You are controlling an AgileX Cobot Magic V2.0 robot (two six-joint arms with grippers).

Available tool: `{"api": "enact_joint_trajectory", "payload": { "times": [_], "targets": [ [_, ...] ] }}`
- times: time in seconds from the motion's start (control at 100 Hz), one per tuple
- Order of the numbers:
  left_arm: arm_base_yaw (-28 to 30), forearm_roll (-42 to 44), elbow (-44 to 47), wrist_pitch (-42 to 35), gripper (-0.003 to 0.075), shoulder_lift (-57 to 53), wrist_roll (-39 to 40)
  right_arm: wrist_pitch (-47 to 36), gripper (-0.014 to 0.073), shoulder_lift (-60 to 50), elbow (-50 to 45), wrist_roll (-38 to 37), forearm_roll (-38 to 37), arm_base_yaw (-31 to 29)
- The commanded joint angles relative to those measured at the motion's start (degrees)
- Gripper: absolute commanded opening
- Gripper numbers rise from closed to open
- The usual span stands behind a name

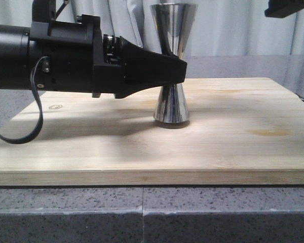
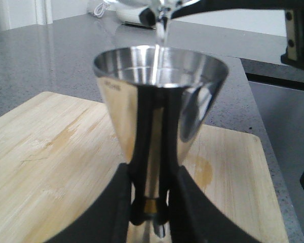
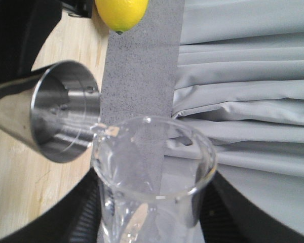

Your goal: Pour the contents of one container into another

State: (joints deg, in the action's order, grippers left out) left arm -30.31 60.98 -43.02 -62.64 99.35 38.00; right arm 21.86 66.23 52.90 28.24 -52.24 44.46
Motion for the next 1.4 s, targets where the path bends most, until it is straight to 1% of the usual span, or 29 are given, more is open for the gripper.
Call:
{"api": "enact_joint_trajectory", "payload": {
  "times": [0.0,0.2,0.47,1.39],
  "targets": [
    [0.0,-2.4,-1.5,-4.8,-0.0019,-2.8,0.4,-2.7,0.0132,-1.1,2.1,0.8,-2.0,0.0],
    [0.0,-2.4,-1.5,-4.8,-0.0019,-2.8,0.4,-2.6,0.0132,-1.1,2.1,0.8,-3.9,0.0],
    [0.0,-2.4,-1.5,-4.8,-0.0018,-2.8,0.4,-2.9,0.0132,-1.1,2.1,0.8,-4.3,0.0],
    [0.0,-2.4,-1.5,-4.8,-0.0019,-2.8,0.4,-3.4,0.0132,-1.1,2.1,3.9,-4.4,0.0]
  ]
}}
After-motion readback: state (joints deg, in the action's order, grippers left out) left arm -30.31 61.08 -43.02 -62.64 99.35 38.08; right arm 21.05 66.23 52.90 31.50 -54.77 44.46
